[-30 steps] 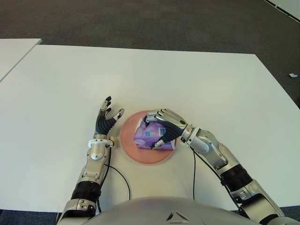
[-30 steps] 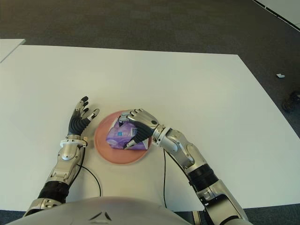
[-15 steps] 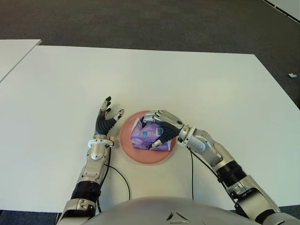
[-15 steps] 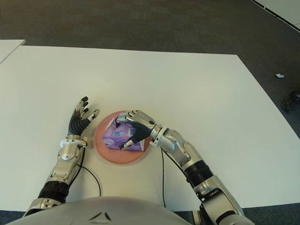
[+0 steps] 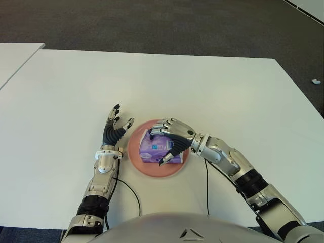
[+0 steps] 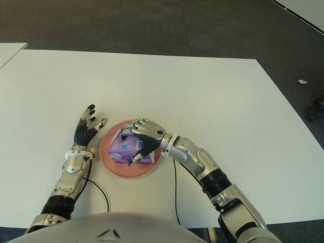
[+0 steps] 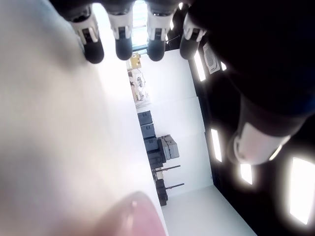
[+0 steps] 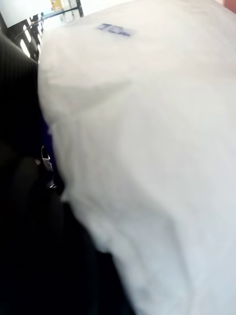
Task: Put the tissue paper into the plate.
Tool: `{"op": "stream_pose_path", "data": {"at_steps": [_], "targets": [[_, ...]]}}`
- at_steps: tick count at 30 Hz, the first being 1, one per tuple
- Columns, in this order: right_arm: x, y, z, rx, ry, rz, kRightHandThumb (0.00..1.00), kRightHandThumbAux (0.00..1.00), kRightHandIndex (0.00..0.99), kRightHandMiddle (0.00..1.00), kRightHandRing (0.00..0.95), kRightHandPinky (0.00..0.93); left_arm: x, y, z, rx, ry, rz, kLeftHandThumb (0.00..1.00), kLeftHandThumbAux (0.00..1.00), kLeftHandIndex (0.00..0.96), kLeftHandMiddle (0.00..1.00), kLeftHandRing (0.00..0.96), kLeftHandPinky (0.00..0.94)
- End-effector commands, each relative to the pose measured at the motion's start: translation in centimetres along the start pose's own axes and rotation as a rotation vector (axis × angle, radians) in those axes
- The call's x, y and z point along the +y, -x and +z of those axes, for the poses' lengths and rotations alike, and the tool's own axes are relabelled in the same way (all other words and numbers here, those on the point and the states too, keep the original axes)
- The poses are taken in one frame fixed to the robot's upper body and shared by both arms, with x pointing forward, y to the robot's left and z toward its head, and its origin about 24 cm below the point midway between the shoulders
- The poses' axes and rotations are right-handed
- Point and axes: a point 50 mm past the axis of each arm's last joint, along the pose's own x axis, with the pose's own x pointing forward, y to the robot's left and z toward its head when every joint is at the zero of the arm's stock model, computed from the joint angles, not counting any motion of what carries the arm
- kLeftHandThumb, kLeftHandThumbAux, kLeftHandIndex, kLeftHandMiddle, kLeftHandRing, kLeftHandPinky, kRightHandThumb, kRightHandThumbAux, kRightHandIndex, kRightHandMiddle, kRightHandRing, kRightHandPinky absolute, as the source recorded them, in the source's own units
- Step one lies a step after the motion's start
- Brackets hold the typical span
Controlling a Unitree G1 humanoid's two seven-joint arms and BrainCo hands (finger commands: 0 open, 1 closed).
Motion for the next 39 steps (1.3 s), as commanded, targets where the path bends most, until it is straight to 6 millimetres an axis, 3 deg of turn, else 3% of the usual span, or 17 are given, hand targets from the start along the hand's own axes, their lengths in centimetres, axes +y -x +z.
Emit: {"op": "stream_pose_path", "data": {"at_steps": [1, 6, 14, 21, 29, 39], "targets": [[3.5, 1.2, 0.0, 0.034, -0.016, 0.124, 0.000, 0.475, 0.000, 0.000, 0.000, 0.000, 0.3, 1.4, -2.1, 0.112, -0.031, -0.002, 0.014, 0.638, 0.000, 0.000, 0.000, 0.000], [3.3, 1.1, 0.1, 0.024, -0.016, 0.079, 0.019, 0.439, 0.000, 0.000, 0.000, 0.000, 0.3, 1.4, -2.1, 0.111, -0.034, -0.004, 0.015, 0.638, 0.000, 0.000, 0.000, 0.000], [0.9, 0.7, 0.3, -0.017, -0.014, -0.080, 0.106, 0.334, 0.000, 0.000, 0.000, 0.000, 0.3, 1.4, -2.1, 0.105, -0.028, -0.004, 0.011, 0.626, 0.000, 0.000, 0.000, 0.000], [0.2, 0.7, 0.3, -0.014, 0.000, -0.185, 0.165, 0.262, 0.000, 0.000, 0.000, 0.000, 0.4, 1.3, -2.3, 0.113, -0.029, 0.001, 0.007, 0.623, 0.000, 0.000, 0.000, 0.000], [-2.7, 0.9, 0.2, -0.003, -0.037, -0.330, 0.201, 0.223, 0.000, 0.000, 0.000, 0.000, 0.5, 1.3, -2.3, 0.101, -0.042, 0.000, 0.007, 0.641, 0.000, 0.000, 0.000, 0.000], [-5.1, 0.5, -0.4, 0.003, -0.103, -0.512, 0.196, 0.202, 0.000, 0.000, 0.000, 0.000, 0.5, 1.2, -2.3, 0.092, -0.028, -0.003, 0.000, 0.643, 0.000, 0.000, 0.000, 0.000]]}}
